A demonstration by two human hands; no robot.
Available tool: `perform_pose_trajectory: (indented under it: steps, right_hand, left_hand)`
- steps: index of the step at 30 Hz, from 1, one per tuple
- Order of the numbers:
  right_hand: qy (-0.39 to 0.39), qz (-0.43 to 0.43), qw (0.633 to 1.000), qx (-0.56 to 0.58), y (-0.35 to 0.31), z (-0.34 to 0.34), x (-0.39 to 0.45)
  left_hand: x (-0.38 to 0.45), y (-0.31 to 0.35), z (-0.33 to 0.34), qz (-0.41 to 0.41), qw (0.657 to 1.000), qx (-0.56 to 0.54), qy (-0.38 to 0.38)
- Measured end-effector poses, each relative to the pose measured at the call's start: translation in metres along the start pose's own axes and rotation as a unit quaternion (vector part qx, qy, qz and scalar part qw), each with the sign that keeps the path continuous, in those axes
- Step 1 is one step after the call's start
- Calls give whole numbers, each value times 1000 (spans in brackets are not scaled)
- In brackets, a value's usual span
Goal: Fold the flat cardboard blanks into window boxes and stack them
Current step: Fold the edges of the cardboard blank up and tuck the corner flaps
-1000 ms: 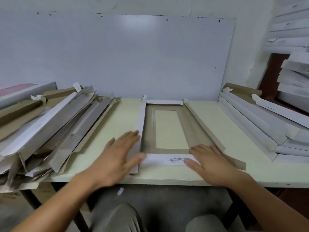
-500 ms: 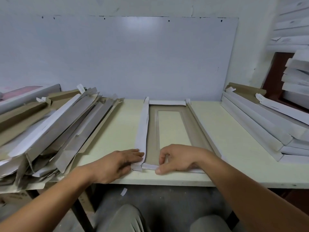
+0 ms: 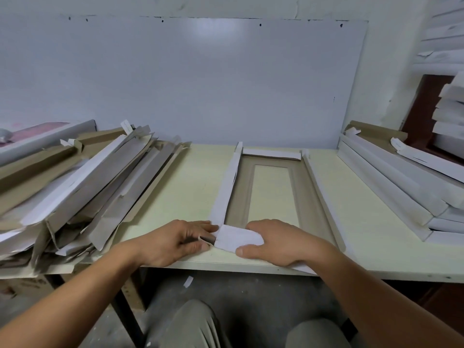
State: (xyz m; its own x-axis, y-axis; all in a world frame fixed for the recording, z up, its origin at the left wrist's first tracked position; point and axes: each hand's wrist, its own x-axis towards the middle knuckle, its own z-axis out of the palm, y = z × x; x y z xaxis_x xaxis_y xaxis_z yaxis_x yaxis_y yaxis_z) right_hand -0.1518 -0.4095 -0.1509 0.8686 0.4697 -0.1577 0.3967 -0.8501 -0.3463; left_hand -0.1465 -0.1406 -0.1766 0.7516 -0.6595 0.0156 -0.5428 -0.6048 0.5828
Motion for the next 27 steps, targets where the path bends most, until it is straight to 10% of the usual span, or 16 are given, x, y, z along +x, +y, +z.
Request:
perform_pose_trajectory:
  steps: [12, 21, 25, 27]
  right_hand:
    - [216, -105, 951, -195, -23, 68, -59]
    - [66, -69, 992, -81, -23, 31, -82]
    - [258, 161, 949, -79, 46, -18, -93]
    - [208, 273, 932, -112, 87, -31, -97]
  left_hand:
    - [5, 7, 4, 2, 997, -37, 73]
    - [41, 30, 38, 2, 945, 309, 106]
    - [40, 32, 45, -6, 926, 356, 121]
    - [39, 33, 48, -6, 925, 356, 128]
